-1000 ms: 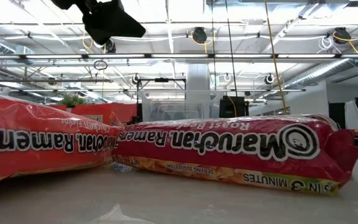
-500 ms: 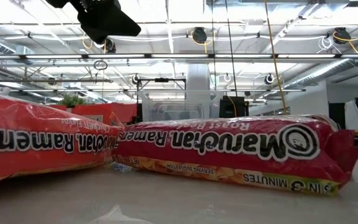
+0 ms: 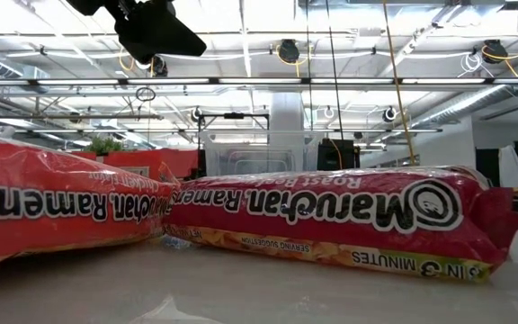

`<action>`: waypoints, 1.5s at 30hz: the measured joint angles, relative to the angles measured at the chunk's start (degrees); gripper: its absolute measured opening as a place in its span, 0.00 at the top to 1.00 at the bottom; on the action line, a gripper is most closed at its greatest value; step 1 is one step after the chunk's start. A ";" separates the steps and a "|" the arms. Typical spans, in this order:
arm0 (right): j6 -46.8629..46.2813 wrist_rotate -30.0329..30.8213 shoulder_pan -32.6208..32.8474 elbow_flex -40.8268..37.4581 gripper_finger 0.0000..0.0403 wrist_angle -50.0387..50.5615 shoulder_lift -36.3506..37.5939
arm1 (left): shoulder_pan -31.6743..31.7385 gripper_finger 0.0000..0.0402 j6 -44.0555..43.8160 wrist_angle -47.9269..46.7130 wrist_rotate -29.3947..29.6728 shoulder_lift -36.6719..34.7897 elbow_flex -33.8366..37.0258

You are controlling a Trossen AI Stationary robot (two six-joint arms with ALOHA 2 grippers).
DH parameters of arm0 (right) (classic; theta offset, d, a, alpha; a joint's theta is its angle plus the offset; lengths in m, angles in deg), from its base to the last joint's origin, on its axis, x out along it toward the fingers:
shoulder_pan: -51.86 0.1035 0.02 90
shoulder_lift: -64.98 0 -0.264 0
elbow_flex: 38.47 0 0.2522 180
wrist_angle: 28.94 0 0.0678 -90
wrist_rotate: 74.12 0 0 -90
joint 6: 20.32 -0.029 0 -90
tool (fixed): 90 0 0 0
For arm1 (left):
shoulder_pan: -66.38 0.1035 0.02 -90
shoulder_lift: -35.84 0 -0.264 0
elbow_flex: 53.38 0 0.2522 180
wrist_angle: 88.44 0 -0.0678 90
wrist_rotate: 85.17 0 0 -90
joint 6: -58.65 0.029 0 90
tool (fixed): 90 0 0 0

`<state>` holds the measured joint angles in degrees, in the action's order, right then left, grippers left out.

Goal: Sort Maruchan noodles
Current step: Put the top red noodle pack into the right transparent bin, then put the top orange noodle pack into the left transparent bin

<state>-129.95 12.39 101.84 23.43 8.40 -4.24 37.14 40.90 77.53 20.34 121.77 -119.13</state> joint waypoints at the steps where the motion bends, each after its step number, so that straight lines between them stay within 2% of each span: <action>1: -0.88 -0.71 0.00 -0.03 0.78 1.44 -0.01 | 0.00 0.26 -0.01 -0.01 0.00 0.00 0.00; 7: -4.77 -2.90 -0.04 0.12 0.78 6.16 0.19 | 0.00 0.26 -0.28 -0.12 0.02 0.00 0.00; 16: -2.57 -4.30 0.02 1.30 0.78 5.72 0.51 | 0.00 0.26 -0.29 -0.95 0.04 0.00 0.42; 20: 0.79 -2.47 0.00 4.44 0.78 6.45 0.60 | 0.00 0.26 -0.26 0.17 0.07 0.00 1.80; 26: 3.24 -2.27 0.00 13.28 0.78 15.54 0.72 | 0.21 0.26 1.85 0.43 0.11 0.00 1.97; 33: 12.14 10.19 -0.90 23.94 0.78 27.01 0.82 | 1.01 0.26 3.06 0.41 0.09 0.00 1.97; 39: 27.20 25.72 -5.04 25.95 0.78 30.03 0.82 | 2.74 0.26 3.58 -0.63 2.43 0.00 1.97; 45: 40.08 26.03 -13.21 25.95 0.78 29.88 0.82 | 9.63 0.26 3.10 -8.89 2.60 -0.76 1.99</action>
<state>-89.87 38.41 88.63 49.38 38.28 -3.42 46.77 44.00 68.63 22.94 121.01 -117.14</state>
